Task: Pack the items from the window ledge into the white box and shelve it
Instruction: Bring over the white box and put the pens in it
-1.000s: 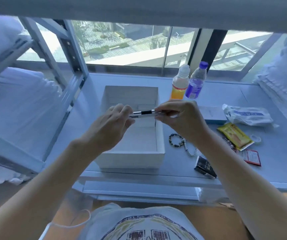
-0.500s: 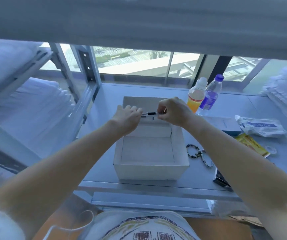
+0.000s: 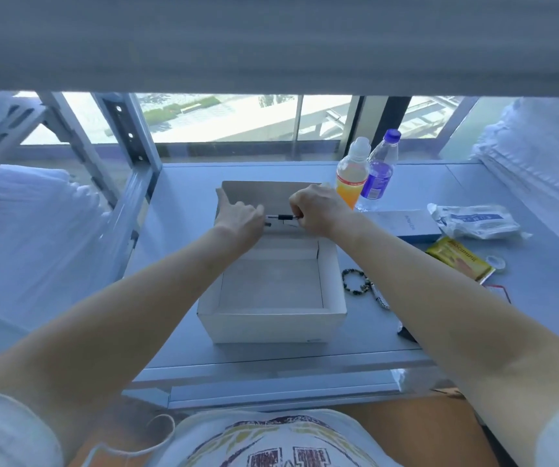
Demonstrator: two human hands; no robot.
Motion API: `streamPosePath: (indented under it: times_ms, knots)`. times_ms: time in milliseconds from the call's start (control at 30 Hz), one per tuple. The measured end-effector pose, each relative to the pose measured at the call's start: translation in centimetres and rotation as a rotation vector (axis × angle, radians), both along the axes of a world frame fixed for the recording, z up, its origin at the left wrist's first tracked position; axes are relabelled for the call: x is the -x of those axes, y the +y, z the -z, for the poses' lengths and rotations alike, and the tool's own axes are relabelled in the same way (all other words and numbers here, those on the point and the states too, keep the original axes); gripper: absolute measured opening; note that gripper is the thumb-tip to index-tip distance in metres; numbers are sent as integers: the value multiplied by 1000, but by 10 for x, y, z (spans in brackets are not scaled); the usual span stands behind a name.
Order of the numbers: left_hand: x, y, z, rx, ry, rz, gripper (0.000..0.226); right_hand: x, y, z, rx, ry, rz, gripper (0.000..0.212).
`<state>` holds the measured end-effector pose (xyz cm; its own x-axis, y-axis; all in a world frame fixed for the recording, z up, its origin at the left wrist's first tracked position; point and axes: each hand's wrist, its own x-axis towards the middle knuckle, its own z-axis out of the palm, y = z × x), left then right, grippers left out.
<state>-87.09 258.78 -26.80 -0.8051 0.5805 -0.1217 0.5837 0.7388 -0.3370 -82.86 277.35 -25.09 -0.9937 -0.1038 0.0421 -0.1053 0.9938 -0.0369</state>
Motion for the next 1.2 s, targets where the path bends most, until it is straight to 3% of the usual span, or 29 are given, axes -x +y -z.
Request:
streamPosePath:
  times_ms: [100, 233, 333, 467, 700, 900, 1033, 1200]
  knots:
    - [-1, 8, 1, -28, -23, 63, 20, 3, 2, -6, -93, -47, 60, 27]
    - [4, 15, 6, -123, -164, 66, 20, -1, 10, -17, -38, -107, 77, 26]
    - [7, 20, 11, -117, -226, 12, 23, -9, 16, -24, 175, -137, 67, 20]
    - [12, 25, 21, -75, -256, -3, 29, -35, 30, -27, 496, 90, 86, 15]
    - [9, 28, 38, -105, -182, 92, 29, -114, 36, 0, 619, 108, 90, 50]
    - [2, 13, 41, -131, -216, 43, 25, -145, 30, 12, 593, 103, 93, 55]
    - [-6, 1, 46, -156, -314, -88, 54, -151, 26, 10, 516, 126, 51, 57]
    - [-16, 7, 58, -220, -438, -229, 88, -163, 14, 16, 631, 73, 60, 59]
